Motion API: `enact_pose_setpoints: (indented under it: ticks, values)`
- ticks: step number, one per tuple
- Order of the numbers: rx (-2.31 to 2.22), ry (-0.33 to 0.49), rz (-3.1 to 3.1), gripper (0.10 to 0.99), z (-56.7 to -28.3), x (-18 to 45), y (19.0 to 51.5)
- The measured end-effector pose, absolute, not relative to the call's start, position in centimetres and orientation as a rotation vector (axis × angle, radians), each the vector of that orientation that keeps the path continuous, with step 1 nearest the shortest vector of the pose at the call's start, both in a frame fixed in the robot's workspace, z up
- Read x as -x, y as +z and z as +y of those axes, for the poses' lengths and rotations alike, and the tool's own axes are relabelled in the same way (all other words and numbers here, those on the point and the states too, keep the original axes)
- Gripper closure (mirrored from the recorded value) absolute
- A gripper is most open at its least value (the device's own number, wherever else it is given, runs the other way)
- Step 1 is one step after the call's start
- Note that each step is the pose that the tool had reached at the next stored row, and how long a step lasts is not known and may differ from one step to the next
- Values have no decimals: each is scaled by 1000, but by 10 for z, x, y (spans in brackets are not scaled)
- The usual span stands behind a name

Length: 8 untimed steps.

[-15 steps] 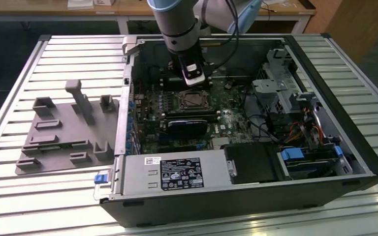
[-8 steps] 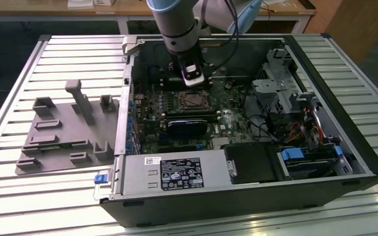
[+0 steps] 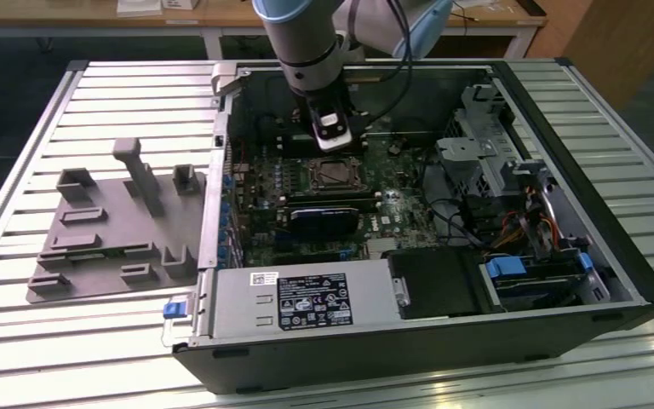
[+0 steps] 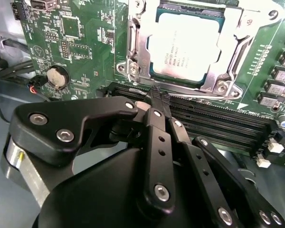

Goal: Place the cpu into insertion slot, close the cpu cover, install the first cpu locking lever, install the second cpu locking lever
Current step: 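Install the first cpu locking lever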

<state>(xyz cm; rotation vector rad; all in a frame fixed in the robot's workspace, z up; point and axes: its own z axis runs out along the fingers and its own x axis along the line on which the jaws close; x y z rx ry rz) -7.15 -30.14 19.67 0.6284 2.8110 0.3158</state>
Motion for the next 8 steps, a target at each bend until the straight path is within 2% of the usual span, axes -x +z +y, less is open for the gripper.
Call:
enact_pose_setpoints:
  ticks: [8]
  values:
    - [-676,305,2796,984,-297,71,196]
